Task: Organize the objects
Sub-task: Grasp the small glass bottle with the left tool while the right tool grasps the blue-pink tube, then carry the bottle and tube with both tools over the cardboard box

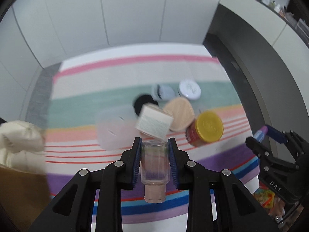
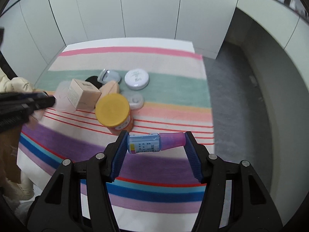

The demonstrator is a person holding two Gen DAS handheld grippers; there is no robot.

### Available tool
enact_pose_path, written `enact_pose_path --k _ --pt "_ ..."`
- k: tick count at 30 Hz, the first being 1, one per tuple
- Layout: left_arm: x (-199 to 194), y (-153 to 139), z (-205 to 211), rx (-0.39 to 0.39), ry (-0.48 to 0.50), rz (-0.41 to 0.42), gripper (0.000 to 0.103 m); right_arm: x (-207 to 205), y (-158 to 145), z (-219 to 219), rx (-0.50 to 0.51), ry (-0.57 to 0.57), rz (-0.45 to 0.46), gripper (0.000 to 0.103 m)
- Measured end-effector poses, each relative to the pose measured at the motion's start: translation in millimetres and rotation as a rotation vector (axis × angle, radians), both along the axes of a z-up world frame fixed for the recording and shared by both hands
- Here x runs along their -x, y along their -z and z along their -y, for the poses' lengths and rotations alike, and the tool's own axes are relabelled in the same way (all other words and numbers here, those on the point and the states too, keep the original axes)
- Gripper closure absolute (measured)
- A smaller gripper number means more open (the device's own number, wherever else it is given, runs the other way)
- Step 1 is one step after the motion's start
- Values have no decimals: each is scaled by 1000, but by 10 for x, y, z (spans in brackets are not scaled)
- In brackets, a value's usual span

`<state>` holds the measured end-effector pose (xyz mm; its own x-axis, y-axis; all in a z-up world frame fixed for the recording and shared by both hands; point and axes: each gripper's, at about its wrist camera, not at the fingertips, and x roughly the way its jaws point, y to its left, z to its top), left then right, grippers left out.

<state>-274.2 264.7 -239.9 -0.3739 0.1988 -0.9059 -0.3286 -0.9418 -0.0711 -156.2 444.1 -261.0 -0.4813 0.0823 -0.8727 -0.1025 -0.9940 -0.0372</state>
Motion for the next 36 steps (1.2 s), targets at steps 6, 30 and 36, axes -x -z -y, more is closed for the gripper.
enact_pose_path --k 6,30,36 --pt "-10 -487 253 12 -61 -36 75 33 -481 41 17 29 -18 42" --pt "-175 -1955 728 45 -211 -148 75 110 -2058 381 -3 -15 -135 42" --pt "-265 -1945 762 46 -225 -139 75 42 -2061 375 2 -12 -129 42"
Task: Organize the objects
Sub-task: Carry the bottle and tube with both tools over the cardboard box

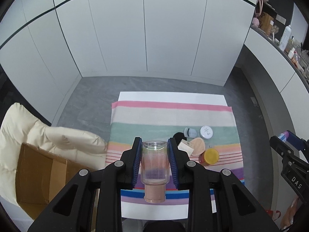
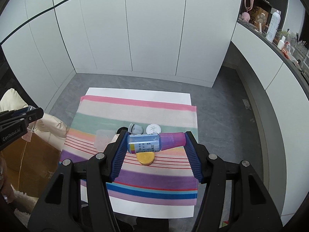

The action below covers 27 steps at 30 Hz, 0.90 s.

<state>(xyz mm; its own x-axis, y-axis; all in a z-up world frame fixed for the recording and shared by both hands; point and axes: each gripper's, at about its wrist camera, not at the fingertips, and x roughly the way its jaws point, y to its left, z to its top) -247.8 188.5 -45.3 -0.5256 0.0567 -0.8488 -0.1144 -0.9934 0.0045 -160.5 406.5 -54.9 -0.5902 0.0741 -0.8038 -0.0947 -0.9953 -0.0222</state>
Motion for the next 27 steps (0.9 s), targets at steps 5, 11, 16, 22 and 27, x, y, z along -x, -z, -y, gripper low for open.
enact_pose_path --k 5,11,16,22,27 --pt "-117 -16 -23 6 11 2 75 -98 -6 7 -23 4 -1 42" --pt "-496 -124 -81 46 52 -51 75 -362 -3 -31 -20 26 4 42" --pt "-811 -113 -104 37 98 -26 75 -642 60 -53 7 31 17 42" --pt "-1104 -92 -116 24 142 -4 75 -937 133 -14 23 17 34 42" --pt "-1318 -64 -111 29 165 0 75 -1169 194 -28 39 29 51 42"
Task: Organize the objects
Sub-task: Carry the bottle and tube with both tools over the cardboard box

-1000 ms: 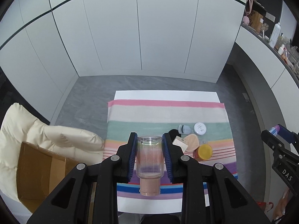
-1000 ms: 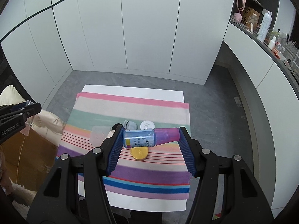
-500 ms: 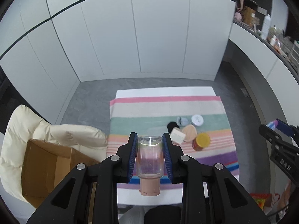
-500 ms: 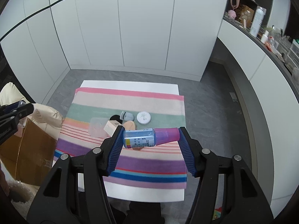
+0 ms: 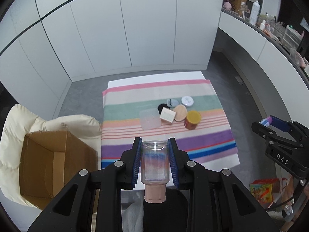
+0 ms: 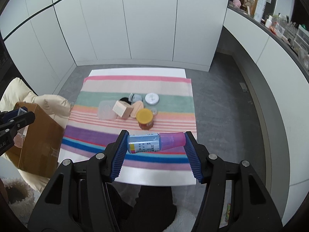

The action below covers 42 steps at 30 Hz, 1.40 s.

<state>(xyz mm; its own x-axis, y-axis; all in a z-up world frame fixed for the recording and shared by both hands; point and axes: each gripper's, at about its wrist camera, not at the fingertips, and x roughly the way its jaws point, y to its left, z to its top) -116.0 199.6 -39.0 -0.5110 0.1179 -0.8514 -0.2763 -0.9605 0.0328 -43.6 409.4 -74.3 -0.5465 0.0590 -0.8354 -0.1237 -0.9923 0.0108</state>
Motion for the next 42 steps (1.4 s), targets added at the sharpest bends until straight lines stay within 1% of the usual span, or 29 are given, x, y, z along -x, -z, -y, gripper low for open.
enact_pose_path --k 4,13,18,21,23,32,37,42 --pt "-133 43 28 -3 12 18 75 -172 62 -15 1 4 15 42" --pt "-437 179 85 10 27 29 75 -507 164 -71 60 13 40 42" --pt "-544 260 170 -6 22 47 75 -659 215 -19 88 -5 55 42" --pt "-583 300 238 7 14 50 75 -753 229 26 72 -20 59 42" --pt "-583 320 296 12 -2 48 75 -781 244 33 75 -17 66 42" --pt "-533 366 492 -26 -38 87 75 -770 270 44 87 -13 74 42" --pt "-564 376 566 -30 -46 92 75 -704 273 223 84 -50 81 42" --pt "-594 341 755 -37 -92 84 75 -641 283 471 81 -98 82 42"
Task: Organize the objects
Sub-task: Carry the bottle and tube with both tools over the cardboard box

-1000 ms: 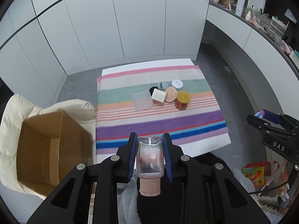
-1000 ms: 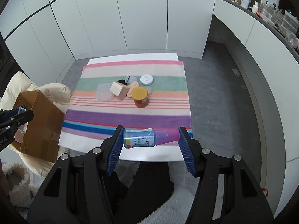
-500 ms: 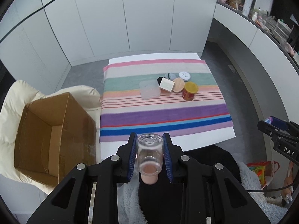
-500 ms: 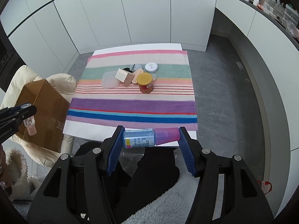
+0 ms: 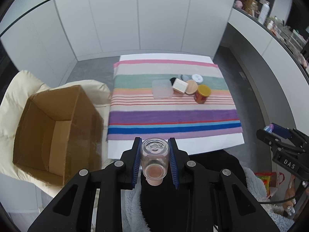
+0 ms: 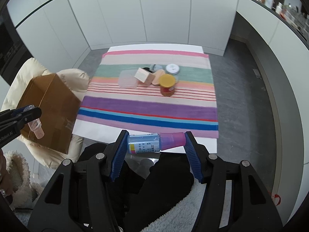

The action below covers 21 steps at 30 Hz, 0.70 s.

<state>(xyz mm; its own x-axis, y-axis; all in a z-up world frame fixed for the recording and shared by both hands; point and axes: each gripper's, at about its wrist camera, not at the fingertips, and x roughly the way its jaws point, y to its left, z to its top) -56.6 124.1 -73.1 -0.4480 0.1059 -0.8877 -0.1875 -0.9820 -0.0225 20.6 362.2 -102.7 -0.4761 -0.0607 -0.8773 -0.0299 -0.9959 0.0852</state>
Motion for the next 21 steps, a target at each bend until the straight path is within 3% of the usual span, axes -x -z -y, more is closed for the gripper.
enact_pose_path --k 21 --pt "-232 120 1540 -13 -337 24 75 237 -15 1782 17 -346 -14 42"
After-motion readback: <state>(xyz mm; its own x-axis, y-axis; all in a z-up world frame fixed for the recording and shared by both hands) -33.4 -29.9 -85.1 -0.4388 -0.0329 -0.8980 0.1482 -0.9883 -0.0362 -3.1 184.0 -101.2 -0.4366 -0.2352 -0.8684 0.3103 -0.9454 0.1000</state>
